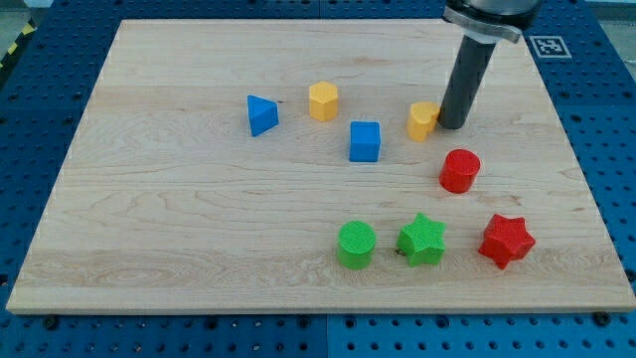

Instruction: Move the red star to the top of green star

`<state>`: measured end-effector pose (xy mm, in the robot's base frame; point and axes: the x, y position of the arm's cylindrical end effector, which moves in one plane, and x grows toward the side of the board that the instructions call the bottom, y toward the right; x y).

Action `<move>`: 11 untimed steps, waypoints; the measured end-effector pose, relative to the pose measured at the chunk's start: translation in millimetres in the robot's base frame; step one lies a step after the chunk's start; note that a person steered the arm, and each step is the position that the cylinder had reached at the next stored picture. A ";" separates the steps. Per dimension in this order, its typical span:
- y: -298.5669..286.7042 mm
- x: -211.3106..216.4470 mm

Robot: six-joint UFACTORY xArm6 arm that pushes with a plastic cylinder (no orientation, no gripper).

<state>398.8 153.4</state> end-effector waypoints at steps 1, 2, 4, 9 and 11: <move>2.5 0.3; 49.5 45.9; 116.0 163.0; 51.0 176.8; 24.5 167.0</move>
